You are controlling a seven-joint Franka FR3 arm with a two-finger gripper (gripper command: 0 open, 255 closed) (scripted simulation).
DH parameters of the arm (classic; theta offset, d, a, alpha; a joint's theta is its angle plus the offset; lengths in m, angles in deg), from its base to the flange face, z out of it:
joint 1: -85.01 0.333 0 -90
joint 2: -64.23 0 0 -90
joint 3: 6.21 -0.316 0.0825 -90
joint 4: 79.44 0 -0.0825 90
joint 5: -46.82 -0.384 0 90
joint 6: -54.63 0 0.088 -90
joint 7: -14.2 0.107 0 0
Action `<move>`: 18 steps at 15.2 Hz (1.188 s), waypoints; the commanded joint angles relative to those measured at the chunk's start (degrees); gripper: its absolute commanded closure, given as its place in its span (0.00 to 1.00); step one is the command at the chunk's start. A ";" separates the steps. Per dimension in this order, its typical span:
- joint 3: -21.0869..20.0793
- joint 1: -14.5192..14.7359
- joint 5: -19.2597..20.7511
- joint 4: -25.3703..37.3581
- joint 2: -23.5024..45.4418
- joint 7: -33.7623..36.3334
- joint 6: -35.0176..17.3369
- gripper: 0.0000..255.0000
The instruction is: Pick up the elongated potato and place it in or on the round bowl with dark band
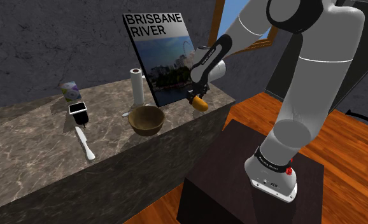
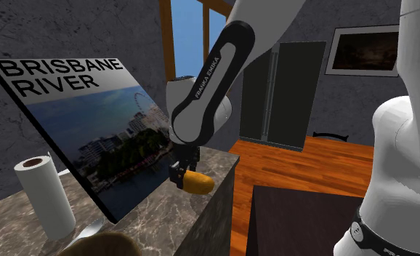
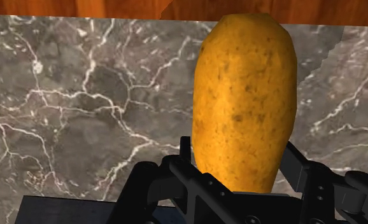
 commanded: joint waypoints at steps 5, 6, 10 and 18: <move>0.29 0.18 0.54 -0.06 -2.97 0.22 2.98 1.00; 0.34 0.22 0.66 -0.03 -3.69 0.28 3.72 1.00; 0.50 0.35 1.14 0.23 -6.48 0.49 6.76 1.00; 0.62 0.50 1.88 1.39 -11.56 0.79 12.97 1.00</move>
